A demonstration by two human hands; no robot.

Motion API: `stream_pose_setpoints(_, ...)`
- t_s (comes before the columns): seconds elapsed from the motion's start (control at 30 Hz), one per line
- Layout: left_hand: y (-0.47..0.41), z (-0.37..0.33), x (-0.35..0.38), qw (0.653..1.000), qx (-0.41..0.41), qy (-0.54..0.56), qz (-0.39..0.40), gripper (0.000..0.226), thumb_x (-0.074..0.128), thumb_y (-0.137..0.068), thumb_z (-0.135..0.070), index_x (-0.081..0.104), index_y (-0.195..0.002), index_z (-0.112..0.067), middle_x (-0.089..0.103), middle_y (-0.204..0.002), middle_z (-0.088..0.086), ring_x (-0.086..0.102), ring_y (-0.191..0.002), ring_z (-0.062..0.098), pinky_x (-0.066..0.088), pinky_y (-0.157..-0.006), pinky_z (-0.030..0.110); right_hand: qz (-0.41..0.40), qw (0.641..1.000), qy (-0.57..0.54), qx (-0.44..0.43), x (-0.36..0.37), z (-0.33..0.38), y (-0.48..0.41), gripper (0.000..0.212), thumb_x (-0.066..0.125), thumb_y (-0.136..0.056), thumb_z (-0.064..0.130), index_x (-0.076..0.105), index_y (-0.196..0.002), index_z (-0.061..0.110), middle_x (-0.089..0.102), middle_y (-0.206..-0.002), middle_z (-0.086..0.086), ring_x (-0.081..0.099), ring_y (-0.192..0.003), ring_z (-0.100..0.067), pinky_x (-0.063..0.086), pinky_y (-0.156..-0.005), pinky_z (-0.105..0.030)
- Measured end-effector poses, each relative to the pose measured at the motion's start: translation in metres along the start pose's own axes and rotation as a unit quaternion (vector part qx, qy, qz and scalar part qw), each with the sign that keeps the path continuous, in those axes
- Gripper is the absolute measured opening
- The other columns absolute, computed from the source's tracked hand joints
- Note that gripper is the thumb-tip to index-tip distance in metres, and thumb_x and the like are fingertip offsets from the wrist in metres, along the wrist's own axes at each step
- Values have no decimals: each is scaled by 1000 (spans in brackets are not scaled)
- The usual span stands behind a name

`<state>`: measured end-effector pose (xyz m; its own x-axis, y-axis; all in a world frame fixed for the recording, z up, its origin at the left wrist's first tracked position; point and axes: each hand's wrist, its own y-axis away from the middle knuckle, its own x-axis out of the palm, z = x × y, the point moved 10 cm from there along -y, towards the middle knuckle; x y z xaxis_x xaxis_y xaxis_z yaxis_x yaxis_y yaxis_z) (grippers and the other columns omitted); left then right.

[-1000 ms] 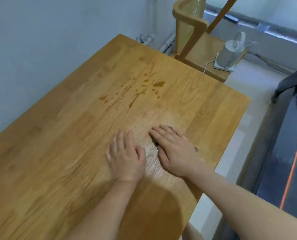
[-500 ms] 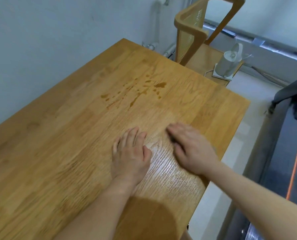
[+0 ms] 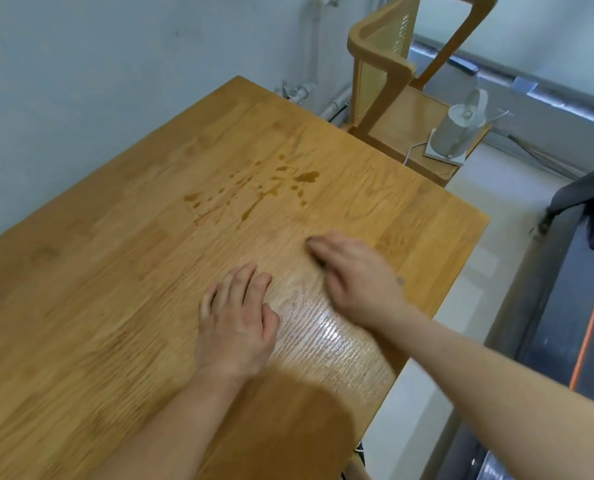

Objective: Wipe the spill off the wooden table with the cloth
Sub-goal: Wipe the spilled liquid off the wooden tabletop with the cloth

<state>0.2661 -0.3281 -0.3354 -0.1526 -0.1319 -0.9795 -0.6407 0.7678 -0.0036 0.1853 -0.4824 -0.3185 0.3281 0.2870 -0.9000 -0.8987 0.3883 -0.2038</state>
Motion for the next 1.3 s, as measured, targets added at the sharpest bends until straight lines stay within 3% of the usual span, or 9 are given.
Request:
stream_pose_setpoints(0.1,0,-1,2,1000,-7,1,5,45,31,-89,-34,45,-131,-27,41,-145,-4,29,-138,16,17,-114,43,-53,976,22,211,-36,-101,-16,47,45,-93,17,49,-140,17,51,-144,-3,40,-138,-22,32,-115,-42)
stream_pose_setpoints(0.17,-1,-1,0,1000,-12,-2,2,46,32,-88,-34,47,-131,-26,42,-144,-4,32,-137,16,17,-114,43,-67,959,25,275,-35,-104,-23,49,42,-93,17,46,-142,14,47,-147,-5,35,-141,-26,27,-118,-43)
stream_pose_setpoints(0.37,2,3,-6,997,-43,55,-38,39,46,-81,-30,58,-114,-12,55,-132,6,51,-121,25,40,-100,46,104,993,-51,-28,58,88,-47,48,45,-94,20,48,-142,19,46,-149,-1,32,-143,-23,20,-121,-38)
stream_pose_setpoints(0.47,1,8,-10,995,-50,70,-46,25,47,-80,-26,57,-101,-15,56,-127,5,53,-115,26,44,-93,44,120,986,-53,-100,47,71,-50,47,40,-94,22,52,-140,18,51,-145,0,38,-141,-20,26,-119,-36)
stream_pose_setpoints(0.6,3,13,-12,994,-84,47,-51,24,45,-83,-28,55,-103,-21,52,-128,0,47,-117,20,36,-98,41,84,993,-38,-69,20,15,-47,43,46,-92,18,58,-134,17,57,-139,-1,45,-137,-23,42,-108,-46)
stream_pose_setpoints(0.73,2,18,-17,991,-106,46,-72,25,47,-78,-26,57,-100,-19,55,-127,3,52,-112,24,39,-93,44,80,985,-39,-145,42,60,-59,43,43,-90,17,63,-128,16,61,-134,-5,52,-130,-28,44,-107,-45)
stream_pose_setpoints(0.93,2,16,-17,990,-107,47,-74,22,50,-76,-25,60,-94,-18,58,-121,2,54,-105,23,34,-91,38,105,984,-51,-132,83,102,-158,47,40,-86,10,59,-129,9,59,-134,-5,46,-133,-31,40,-109,-47)
stream_pose_setpoints(1.17,2,15,-23,989,-93,49,-108,26,50,-79,-29,62,-99,-18,59,-119,3,54,-104,25,36,-88,38,158,951,-81,-252,50,94,-49,42,37,-96,19,62,-129,13,59,-136,-3,46,-135,-23,37,-113,-40)
stream_pose_setpoints(1.3,0,18,-23,987,-94,54,-115,23,52,-71,-21,64,-90,-16,62,-115,6,58,-102,28,40,-82,39,150,949,-72,-266,76,117,-100,45,44,-88,12,62,-130,14,60,-135,-2,48,-134,-24,40,-110,-41)
